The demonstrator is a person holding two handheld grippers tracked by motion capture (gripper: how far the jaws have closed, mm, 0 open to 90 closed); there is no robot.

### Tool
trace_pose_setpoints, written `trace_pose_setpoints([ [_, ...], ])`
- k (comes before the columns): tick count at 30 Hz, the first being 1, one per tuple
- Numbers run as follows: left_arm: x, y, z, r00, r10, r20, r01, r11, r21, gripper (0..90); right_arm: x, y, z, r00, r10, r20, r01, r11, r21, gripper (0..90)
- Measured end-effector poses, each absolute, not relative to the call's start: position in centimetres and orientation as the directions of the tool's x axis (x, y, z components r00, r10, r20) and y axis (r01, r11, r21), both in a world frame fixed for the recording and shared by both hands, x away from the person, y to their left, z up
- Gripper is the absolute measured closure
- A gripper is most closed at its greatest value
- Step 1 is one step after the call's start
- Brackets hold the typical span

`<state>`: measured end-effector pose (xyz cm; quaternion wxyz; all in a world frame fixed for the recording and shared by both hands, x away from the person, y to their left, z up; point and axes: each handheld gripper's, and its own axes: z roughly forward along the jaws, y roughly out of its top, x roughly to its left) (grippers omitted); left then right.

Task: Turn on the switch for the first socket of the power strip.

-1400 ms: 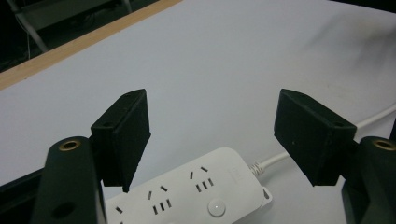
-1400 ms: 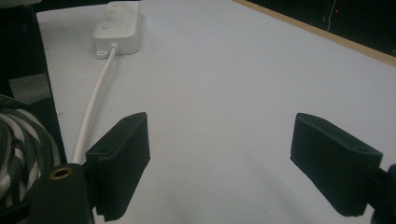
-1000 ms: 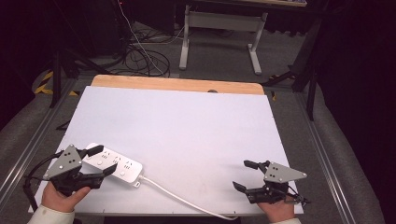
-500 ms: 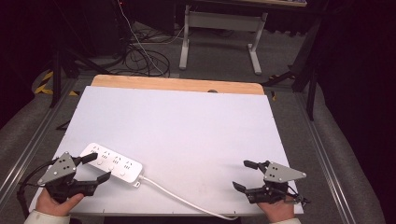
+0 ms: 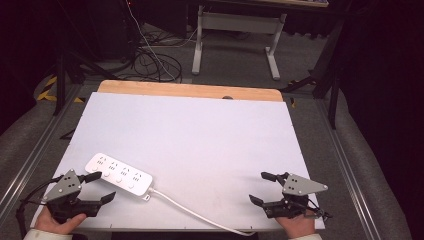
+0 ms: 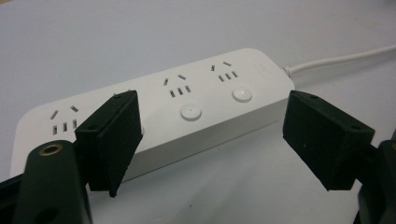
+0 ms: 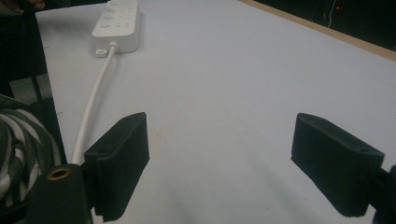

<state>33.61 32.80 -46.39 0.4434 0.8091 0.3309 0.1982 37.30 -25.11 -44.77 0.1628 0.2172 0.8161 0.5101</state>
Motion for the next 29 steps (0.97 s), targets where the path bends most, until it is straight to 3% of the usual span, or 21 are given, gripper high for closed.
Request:
trace_pose_setpoints([
  [13,33.97,32.55,-46.62,0.675,0.737,-0.026,0.434,-0.369,0.822,21.6,37.46,-25.12,-44.96,-0.852,0.522,-0.046,0.194,0.396,0.897,19.7],
  [29,33.67,32.35,-46.29,0.687,0.726,0.025,0.386,-0.394,0.834,20.7,37.52,-25.12,-45.02,-0.852,0.522,-0.044,0.196,0.397,0.897,19.6],
])
